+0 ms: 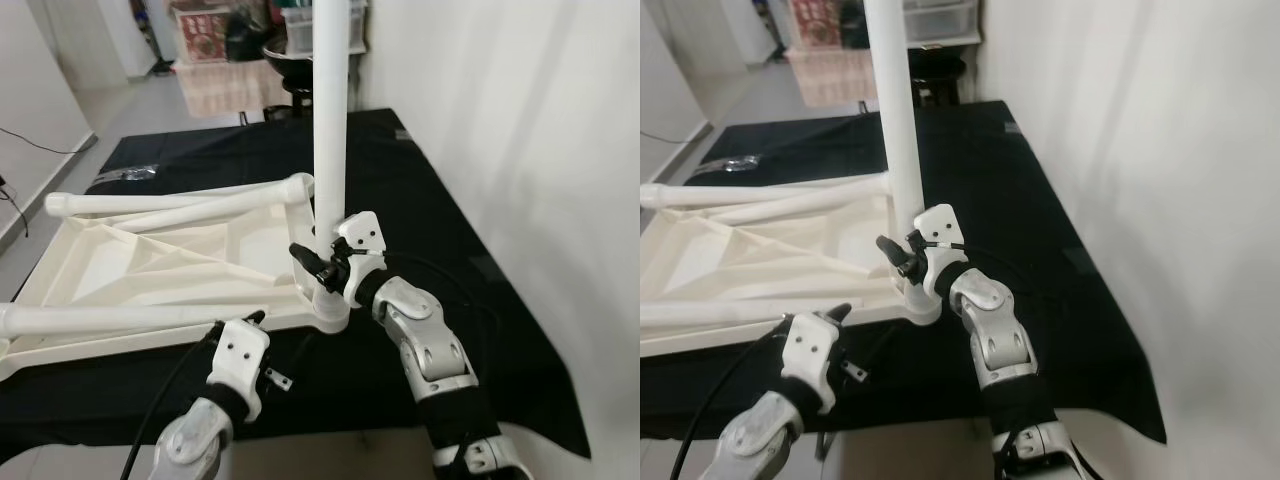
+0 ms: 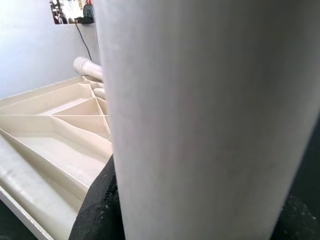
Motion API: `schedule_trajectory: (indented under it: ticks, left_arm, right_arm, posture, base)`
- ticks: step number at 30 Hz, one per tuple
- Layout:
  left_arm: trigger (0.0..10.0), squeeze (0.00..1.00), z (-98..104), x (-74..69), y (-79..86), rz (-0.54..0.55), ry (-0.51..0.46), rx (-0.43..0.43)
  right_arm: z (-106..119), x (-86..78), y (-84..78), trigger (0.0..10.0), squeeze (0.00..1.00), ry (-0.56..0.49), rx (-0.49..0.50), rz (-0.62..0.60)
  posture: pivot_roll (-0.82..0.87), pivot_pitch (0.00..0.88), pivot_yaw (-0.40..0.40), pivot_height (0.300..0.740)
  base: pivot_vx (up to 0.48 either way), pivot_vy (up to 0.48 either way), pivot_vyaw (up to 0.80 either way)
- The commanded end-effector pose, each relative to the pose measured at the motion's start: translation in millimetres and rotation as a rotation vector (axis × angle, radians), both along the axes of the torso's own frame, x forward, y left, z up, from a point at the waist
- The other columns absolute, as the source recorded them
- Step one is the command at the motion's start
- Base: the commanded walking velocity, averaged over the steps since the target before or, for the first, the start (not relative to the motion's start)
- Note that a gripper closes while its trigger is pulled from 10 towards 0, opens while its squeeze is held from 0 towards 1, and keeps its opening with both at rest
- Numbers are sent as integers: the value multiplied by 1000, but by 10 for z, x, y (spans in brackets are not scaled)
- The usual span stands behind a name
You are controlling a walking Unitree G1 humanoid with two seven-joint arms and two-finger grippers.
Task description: Building children table
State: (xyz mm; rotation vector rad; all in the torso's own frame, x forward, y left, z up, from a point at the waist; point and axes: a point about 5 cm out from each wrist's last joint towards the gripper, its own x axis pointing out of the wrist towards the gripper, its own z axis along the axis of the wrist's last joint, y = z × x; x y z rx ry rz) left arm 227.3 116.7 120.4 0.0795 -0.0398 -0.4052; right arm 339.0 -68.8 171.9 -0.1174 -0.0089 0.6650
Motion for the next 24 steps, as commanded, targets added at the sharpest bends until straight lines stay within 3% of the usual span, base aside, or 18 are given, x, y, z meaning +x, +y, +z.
schedule_trajectory:
  ticks: [1, 4, 5, 8, 9, 11, 14, 15, 16, 20, 24]
  left_arm:
    - [10000, 0, -19, -8, 16, -6, 13, 14]
    - [10000, 0, -14, -2, 15, 0, 12, 9]
    - [10000, 0, -15, -1, 14, 0, 13, 7]
    - [10000, 0, -15, -2, 14, 0, 14, 6]
    - [10000, 0, -17, -2, 12, -4, 18, 5]
    - [10000, 0, -21, -2, 9, -10, 21, 3]
    - [10000, 0, -25, -6, 5, -18, 24, -2]
    - [10000, 0, -26, -4, 0, -18, 22, -3]
    - [10000, 0, -26, -4, 0, -18, 22, -3]
    - [10000, 0, -22, -11, 2, -8, 10, 4]
    - [10000, 0, -20, -32, 18, 10, 6, 5]
  right_arm:
    - [-199, 45, -123, 0, 0, 80, -86, -45]
    - [-173, 88, -118, 0, 0, 86, -79, -31]
    - [-124, 102, -122, 10000, 0, 74, -76, -32]
    - [-86, 107, -127, 10000, 0, 63, -75, -37]
    - [-23, 123, -127, 10000, 980, 48, -58, -2]
    - [70, 145, -132, 10000, 1000, 20, -43, 51]
    - [280, 191, -150, 10000, 1000, -36, 2, 221]
    - [292, 180, -150, 10000, 39, -39, -12, 330]
    - [292, 180, -150, 10000, 39, -39, -12, 330]
    - [210, 140, -142, 10000, 0, 10, -83, 604]
    - [158, 140, -109, 10000, 0, 41, -110, 698]
  posture:
    - [-1, 88, 20, 740]
    - [4, 88, 25, 740]
    - [10, 84, 31, 740]
    - [10, 84, 31, 740]
    - [11, 82, 31, 740]
    - [11, 74, 28, 740]
    - [11, 74, 28, 740]
    - [15, 57, 24, 740]
    - [15, 57, 24, 740]
    - [25, 46, 22, 740]
    - [23, 39, 23, 740]
  base:
    - [0, 0, 0]
    - [0, 0, 0]
    - [0, 0, 0]
    - [0, 0, 0]
    - [0, 0, 0]
    - [0, 0, 0]
    - [0, 0, 0]
    - [0, 0, 0]
    - [0, 0, 0]
    - [0, 0, 0]
    - [0, 0, 0]
